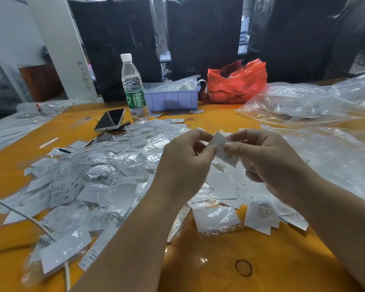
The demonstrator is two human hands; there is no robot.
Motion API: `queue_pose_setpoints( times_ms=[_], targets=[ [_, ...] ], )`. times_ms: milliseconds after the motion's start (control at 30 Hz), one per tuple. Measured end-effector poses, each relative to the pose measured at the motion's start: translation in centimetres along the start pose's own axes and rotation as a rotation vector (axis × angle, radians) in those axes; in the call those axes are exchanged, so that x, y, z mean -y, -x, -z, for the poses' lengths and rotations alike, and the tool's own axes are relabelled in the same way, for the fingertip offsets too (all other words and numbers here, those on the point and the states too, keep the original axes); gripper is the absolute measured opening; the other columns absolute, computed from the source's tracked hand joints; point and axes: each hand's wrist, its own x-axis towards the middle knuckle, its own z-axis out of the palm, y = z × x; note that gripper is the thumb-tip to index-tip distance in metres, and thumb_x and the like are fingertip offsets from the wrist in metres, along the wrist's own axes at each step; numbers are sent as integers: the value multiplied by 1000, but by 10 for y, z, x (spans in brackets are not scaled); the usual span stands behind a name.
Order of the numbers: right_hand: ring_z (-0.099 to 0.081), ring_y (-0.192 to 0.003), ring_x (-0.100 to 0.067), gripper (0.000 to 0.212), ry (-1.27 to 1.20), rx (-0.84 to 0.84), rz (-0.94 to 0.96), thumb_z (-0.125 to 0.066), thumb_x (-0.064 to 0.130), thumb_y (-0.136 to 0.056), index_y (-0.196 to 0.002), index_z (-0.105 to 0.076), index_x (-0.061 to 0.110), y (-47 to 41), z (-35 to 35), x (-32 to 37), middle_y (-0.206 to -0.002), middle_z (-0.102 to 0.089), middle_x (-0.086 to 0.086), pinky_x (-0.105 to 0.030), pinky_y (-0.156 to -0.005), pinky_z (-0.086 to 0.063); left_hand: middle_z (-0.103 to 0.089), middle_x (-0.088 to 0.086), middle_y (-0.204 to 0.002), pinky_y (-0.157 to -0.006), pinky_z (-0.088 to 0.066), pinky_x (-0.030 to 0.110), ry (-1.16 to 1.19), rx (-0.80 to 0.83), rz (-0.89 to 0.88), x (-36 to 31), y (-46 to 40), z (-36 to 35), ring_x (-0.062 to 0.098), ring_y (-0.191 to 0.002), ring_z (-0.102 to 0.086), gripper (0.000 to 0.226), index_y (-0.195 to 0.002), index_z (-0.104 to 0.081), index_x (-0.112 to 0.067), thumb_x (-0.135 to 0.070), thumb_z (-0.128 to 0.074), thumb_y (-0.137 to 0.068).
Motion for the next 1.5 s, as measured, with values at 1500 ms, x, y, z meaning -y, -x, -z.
queue_pose_setpoints(
  times_ms=[1500],
  targets=[
    [-39, -45, -6, 11, 441, 57, 475, -74, 13, -81, -87, -72, 23, 8, -3, -5, -71, -64, 12, -13, -45, -33, -66, 0, -71, -48, -44, 24, 534, 30, 499, -3, -7, 3, 10, -56, -61, 9, -94, -69, -15, -17, -61, -91]
  ],
)
